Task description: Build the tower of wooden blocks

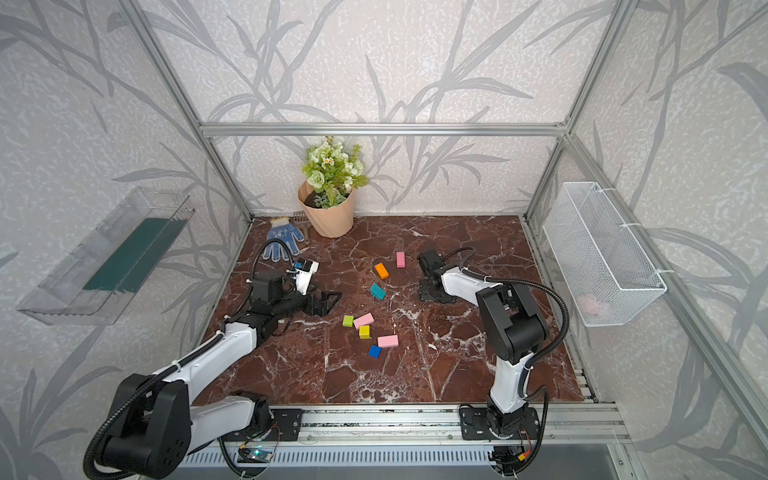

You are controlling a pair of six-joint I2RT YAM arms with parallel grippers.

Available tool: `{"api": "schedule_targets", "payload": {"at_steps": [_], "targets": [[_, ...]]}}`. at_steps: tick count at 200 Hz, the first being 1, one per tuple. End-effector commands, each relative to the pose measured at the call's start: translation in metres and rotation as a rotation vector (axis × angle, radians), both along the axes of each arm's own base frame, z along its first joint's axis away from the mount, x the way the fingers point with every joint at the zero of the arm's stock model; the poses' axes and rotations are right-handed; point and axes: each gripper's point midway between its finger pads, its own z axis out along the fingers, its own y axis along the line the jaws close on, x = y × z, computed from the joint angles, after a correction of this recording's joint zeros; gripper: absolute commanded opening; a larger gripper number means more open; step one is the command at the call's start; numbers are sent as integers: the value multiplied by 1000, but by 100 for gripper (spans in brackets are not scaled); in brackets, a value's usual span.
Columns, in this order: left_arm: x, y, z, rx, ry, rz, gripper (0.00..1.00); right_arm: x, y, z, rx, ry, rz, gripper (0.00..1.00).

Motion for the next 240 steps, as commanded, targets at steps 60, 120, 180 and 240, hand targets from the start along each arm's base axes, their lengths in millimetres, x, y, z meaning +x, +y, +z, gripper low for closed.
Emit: {"api": "schedule_targets", "payload": {"at_steps": [60, 120, 180, 240], "targets": [[1, -1, 6, 15, -37, -15, 99, -3, -5, -8, -36, 57, 9, 61], [1, -1, 6, 15, -37, -15, 99, -1, -5, -9, -37, 58, 11, 63], [0, -1, 6, 15, -36, -16, 99, 1, -5, -10, -38, 62, 9, 64], [1, -2, 6, 17, -37, -16, 99, 2, -4, -12, -40, 74, 11, 64]]}}
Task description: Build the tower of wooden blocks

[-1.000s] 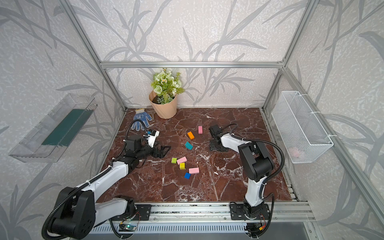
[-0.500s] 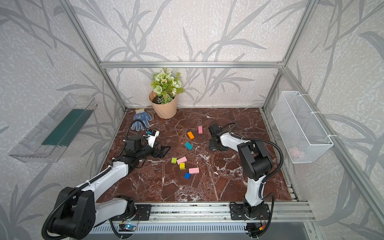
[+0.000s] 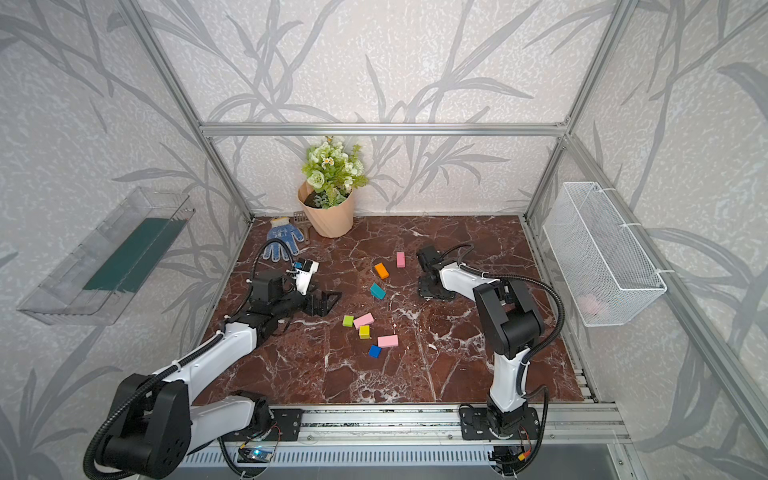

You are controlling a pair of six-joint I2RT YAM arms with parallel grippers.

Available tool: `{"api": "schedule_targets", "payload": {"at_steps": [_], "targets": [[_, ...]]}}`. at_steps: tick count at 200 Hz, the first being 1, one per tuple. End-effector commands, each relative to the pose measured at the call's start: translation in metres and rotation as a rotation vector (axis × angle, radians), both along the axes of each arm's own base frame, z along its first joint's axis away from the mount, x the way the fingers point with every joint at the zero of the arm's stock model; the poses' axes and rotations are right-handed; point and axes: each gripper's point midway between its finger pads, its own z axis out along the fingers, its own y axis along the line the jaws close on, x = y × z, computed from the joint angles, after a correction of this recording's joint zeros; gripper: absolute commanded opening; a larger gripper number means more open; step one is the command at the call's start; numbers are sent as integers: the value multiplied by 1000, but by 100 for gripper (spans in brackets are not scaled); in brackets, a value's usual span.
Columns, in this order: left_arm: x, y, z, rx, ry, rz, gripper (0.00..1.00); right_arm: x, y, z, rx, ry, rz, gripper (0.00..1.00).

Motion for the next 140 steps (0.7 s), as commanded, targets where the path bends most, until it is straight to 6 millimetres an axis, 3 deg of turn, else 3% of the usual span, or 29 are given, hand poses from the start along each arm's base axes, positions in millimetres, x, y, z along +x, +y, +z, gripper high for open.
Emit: {"api": "schedule_targets", "payload": {"at_steps": [1, 140], "targets": [[1, -2, 6, 17, -36, -16, 99, -10, -7, -12, -33, 63, -1, 64], [1, -1, 5, 18, -33, -15, 99, -9, -4, -9, -10, 50, 12, 76]]}}
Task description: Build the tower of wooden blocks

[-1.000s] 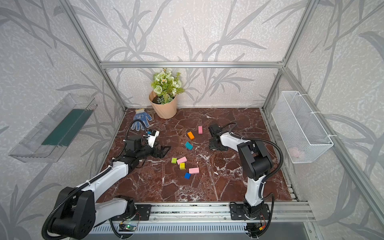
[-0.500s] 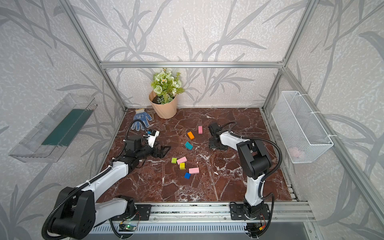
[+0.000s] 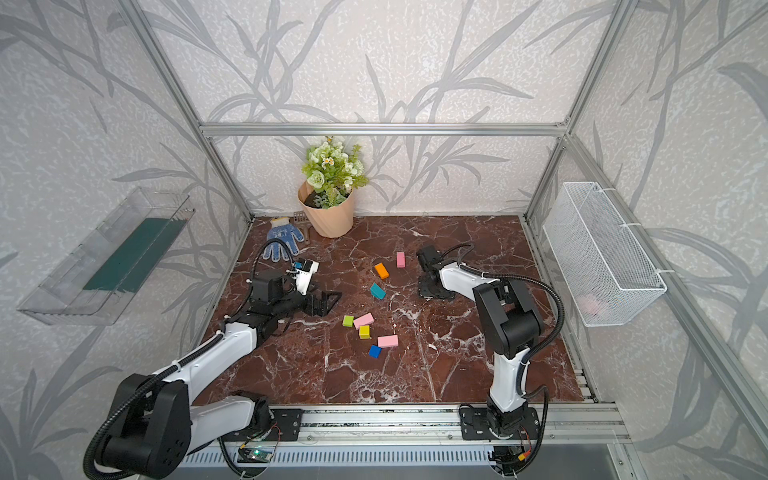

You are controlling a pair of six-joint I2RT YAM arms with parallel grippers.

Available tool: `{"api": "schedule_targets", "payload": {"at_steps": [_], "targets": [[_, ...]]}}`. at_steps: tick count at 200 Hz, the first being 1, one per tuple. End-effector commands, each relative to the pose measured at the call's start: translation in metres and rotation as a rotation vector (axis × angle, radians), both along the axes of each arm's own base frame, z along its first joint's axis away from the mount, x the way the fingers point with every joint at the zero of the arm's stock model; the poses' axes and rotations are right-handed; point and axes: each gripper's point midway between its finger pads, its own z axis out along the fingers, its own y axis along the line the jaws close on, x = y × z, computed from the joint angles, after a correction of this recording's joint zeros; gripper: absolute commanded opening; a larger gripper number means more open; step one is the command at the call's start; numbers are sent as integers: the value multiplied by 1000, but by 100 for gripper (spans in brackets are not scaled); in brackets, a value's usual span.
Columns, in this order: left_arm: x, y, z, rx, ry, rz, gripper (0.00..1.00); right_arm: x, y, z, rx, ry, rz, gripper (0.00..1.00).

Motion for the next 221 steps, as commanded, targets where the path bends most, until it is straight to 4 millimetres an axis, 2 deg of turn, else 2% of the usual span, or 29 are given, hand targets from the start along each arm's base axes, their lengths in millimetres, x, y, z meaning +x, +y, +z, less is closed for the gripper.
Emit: {"api": "schedule_targets", "payload": {"at_steps": [1, 43, 47, 51, 53, 121, 160, 199, 221], "targets": [[1, -1, 6, 17, -34, -15, 99, -9, -5, -8, -12, 48, 10, 76], [1, -2, 6, 18, -34, -18, 99, -8, 1, -5, 10, 36, 38, 83], [1, -2, 6, 18, -34, -18, 99, -8, 1, -5, 11, 38, 42, 86], [1, -2, 6, 17, -35, -19, 99, -8, 2, -4, 12, 36, 46, 98], [1, -2, 6, 18, -34, -18, 99, -8, 2, -4, 12, 37, 46, 100], [1, -2, 6, 19, -35, -20, 99, -8, -3, 7, -6, 17, 42, 99], [1, -2, 6, 19, -36, -19, 99, -11, -5, 3, -11, 25, 36, 100], [0, -3, 6, 20, -35, -21, 99, -12, -6, 0, -15, 37, 32, 93], [0, -3, 6, 20, -36, -20, 99, -12, -6, 1, -14, 36, 33, 84]]}}
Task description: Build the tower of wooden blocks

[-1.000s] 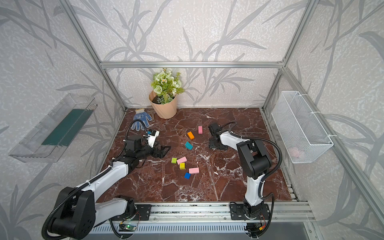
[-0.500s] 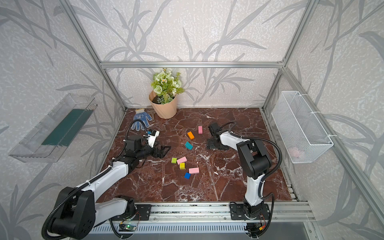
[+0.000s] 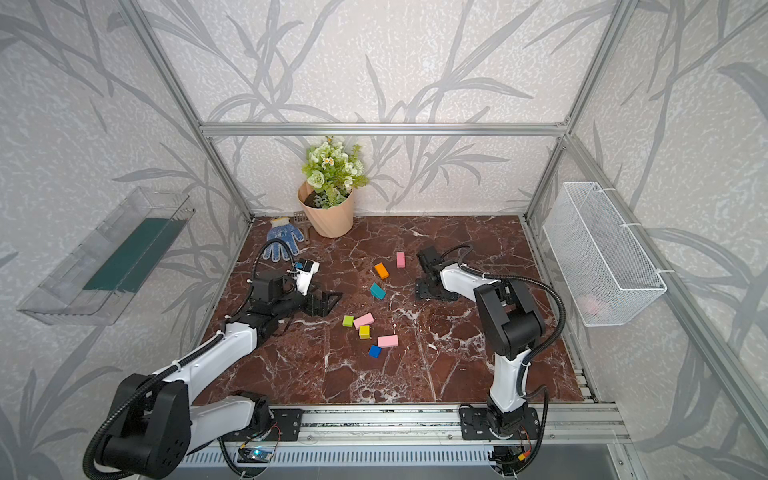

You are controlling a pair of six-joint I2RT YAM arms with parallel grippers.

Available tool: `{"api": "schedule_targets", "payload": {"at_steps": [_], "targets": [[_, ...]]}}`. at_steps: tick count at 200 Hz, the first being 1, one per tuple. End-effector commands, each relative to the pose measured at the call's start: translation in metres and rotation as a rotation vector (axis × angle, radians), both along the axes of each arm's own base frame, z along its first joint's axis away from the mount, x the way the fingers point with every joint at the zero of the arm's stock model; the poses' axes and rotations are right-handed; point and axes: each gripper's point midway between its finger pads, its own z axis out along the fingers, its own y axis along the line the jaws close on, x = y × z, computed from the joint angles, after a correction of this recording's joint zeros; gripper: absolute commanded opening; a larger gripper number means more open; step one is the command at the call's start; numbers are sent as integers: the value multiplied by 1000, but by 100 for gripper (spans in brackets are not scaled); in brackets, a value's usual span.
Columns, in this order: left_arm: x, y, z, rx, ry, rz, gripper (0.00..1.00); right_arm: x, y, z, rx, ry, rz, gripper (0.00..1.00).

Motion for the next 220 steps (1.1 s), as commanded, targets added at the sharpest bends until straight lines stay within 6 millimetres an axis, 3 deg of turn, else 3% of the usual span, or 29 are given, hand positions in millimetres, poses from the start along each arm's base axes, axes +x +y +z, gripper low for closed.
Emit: {"api": "schedule_targets", "payload": {"at_steps": [1, 90, 220], "targets": [[1, -1, 6, 19, -36, -13, 99, -7, -9, 2, -25, 20, -12, 84], [1, -1, 6, 21, -35, -15, 99, -5, -11, 2, -37, 22, -22, 75], [1, -1, 5, 22, -33, -15, 99, -3, -9, 1, -31, 37, -19, 75]]}}
